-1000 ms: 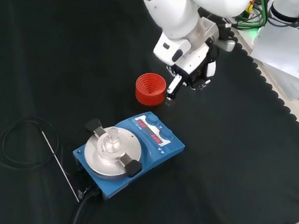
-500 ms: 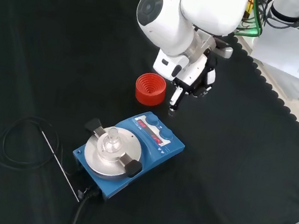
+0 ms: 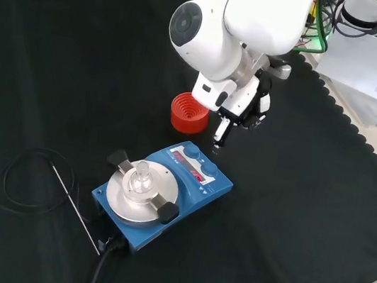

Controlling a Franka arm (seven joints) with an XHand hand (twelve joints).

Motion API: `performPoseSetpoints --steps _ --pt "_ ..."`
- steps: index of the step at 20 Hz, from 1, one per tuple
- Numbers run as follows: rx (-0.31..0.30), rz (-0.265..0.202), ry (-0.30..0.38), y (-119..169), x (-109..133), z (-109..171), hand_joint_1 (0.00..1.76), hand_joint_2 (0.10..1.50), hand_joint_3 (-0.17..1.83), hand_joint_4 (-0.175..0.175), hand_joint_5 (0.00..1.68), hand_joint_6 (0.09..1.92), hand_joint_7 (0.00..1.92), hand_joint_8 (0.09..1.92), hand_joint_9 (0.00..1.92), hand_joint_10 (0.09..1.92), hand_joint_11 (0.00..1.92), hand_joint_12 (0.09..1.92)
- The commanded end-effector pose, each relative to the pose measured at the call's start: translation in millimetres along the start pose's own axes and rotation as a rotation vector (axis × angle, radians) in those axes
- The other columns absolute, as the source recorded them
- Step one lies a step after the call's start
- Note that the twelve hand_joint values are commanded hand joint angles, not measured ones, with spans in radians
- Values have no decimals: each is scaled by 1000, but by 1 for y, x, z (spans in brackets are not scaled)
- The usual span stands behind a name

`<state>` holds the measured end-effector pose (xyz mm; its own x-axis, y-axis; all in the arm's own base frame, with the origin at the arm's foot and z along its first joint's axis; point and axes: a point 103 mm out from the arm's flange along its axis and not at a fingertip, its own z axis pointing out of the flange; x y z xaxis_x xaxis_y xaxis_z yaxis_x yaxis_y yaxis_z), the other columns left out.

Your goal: Turn on the heater.

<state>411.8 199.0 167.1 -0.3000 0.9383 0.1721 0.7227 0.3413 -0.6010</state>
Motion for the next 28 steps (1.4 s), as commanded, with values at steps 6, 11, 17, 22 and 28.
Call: performPoseSetpoints --steps 6,11,17,22,28 --pt "38 -16 -3 13 2 9 1506 627 1184 -52 294 496 1669 1781 1715 1841 1507 1527" --pt "46 -15 -2 18 1 12 1507 627 1185 -52 300 491 1668 1780 1715 1839 1505 1527" --pt "50 -12 -2 22 -2 13 1508 627 1186 -52 305 489 1668 1776 1716 1836 1506 1527" --pt "55 -4 -4 25 -3 12 1509 626 1186 -52 307 488 1670 1774 1717 1833 1505 1527" --pt "63 -5 -2 28 -7 13 1509 627 1187 -52 312 489 1671 1773 1717 1833 1505 1528"
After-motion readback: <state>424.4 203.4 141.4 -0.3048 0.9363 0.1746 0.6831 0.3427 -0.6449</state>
